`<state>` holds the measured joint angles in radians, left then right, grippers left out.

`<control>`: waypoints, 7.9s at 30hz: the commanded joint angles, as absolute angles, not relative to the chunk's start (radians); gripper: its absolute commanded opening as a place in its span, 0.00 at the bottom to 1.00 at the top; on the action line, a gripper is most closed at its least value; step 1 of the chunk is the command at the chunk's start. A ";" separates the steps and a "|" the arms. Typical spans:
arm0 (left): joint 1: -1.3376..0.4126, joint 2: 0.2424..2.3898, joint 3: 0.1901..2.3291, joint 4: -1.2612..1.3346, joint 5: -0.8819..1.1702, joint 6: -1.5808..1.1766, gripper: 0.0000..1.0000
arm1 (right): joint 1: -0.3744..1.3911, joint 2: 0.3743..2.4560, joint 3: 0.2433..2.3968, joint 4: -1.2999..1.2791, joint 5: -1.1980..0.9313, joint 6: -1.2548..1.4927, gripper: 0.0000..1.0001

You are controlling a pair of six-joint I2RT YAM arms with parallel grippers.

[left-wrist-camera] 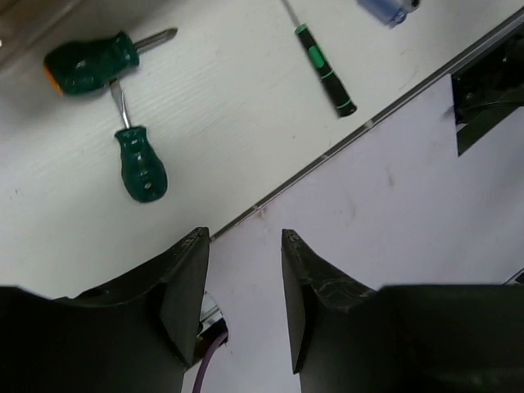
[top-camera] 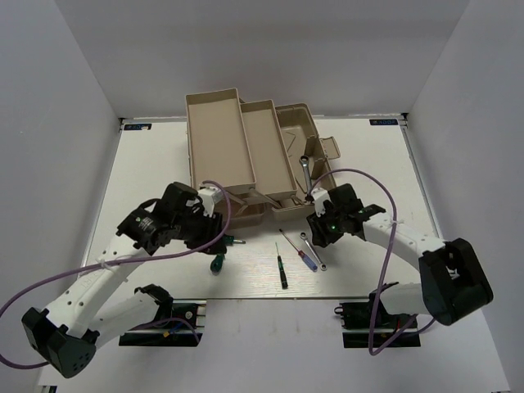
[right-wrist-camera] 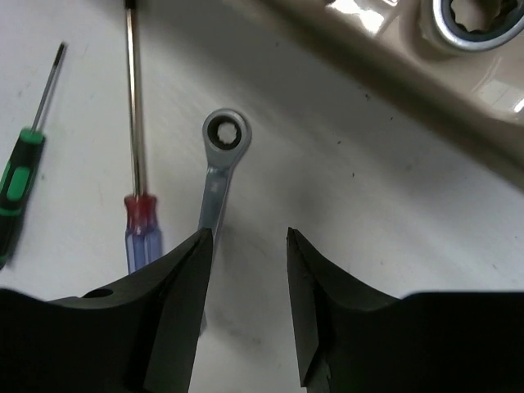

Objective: Sort the tools into containers

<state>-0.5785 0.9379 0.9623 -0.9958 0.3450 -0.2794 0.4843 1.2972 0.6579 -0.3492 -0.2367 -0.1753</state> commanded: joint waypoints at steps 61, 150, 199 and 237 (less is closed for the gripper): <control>-0.887 0.916 0.841 -0.920 0.022 -0.520 0.55 | 0.732 1.339 0.635 -0.368 0.049 -0.034 0.00; -0.982 1.413 1.408 -0.462 -0.079 -0.262 0.00 | 0.160 1.336 1.137 -0.762 -0.762 -0.478 0.20; -0.828 0.977 1.434 -0.989 -0.664 -0.595 0.67 | 1.100 1.825 1.009 0.281 -0.035 -0.611 0.64; -0.828 0.959 1.443 -1.029 -0.673 -0.577 0.70 | 1.132 1.899 1.122 0.003 -0.279 -0.529 0.10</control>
<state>-0.8249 0.9733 1.4216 -1.0248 -0.6586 -0.5842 1.1316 1.9602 1.1660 0.1089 -0.1822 -0.5316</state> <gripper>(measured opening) 0.702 0.435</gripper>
